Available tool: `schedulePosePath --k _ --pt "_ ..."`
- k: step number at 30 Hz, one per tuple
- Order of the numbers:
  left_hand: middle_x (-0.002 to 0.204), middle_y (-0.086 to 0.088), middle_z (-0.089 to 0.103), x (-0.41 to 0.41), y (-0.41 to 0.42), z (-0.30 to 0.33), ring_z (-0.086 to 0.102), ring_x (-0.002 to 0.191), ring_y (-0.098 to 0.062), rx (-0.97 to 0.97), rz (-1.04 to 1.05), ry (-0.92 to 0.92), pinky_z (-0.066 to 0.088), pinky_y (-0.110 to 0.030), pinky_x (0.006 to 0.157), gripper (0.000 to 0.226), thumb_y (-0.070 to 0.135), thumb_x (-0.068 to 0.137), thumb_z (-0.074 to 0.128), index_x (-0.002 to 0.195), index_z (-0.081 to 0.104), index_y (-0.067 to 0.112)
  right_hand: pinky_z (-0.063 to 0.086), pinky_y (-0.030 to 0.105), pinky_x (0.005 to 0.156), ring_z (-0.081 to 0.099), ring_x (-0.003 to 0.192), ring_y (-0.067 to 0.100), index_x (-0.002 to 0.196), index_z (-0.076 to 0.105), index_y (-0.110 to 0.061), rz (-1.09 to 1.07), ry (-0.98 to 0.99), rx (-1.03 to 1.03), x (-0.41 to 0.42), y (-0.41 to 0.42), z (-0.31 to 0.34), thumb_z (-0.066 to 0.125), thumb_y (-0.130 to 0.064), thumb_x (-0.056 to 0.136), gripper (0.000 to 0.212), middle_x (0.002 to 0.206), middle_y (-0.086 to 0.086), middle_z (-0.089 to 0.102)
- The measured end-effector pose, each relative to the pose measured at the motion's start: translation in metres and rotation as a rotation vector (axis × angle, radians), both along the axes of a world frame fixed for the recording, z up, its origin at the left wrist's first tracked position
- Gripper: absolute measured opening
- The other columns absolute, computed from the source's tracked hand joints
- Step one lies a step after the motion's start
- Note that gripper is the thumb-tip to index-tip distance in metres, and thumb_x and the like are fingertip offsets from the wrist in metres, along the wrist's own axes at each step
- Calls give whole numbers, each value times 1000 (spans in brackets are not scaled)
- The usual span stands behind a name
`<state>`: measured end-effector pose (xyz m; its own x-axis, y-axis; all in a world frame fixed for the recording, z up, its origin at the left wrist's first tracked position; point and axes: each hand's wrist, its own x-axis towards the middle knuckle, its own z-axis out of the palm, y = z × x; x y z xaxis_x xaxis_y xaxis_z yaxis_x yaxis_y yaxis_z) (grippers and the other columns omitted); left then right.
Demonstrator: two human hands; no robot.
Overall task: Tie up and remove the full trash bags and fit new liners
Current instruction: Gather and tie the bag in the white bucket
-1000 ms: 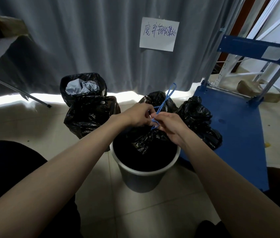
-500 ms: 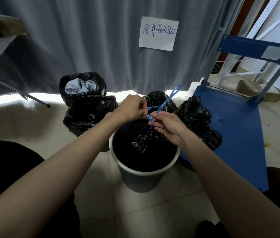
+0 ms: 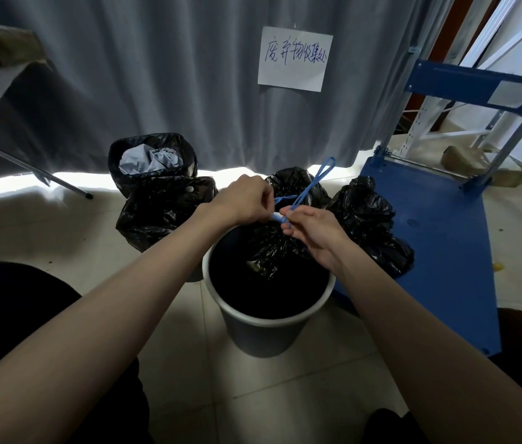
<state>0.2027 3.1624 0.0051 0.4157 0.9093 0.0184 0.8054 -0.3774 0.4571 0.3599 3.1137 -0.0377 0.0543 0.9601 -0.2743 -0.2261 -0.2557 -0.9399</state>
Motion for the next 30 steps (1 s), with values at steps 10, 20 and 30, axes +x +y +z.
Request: schedulePosePath --k 10,20,30 --pt "60 9 65 4 -11 -5 56 51 4 -236 54 -320 42 -10 56 29 10 61 90 84 72 7 57 18 63 67 72 16 79 70 -4 -8 -125 41 -2 0 0 63 2 91 15 95 11 71" --pt "58 12 59 15 -18 -7 51 52 1 -65 132 -313 36 -10 49 31 13 55 92 78 72 9 49 16 51 57 58 10 79 73 -7 -152 -178 96 -6 -2 3 68 -6 88 9 73 6 68" --pt "67 2 69 13 -16 -16 60 68 -8 -188 107 -282 49 -21 68 14 19 64 89 66 76 18 47 20 52 59 58 10 90 75 -6 -124 -290 93 -4 -2 -4 63 -9 90 12 69 4 68"
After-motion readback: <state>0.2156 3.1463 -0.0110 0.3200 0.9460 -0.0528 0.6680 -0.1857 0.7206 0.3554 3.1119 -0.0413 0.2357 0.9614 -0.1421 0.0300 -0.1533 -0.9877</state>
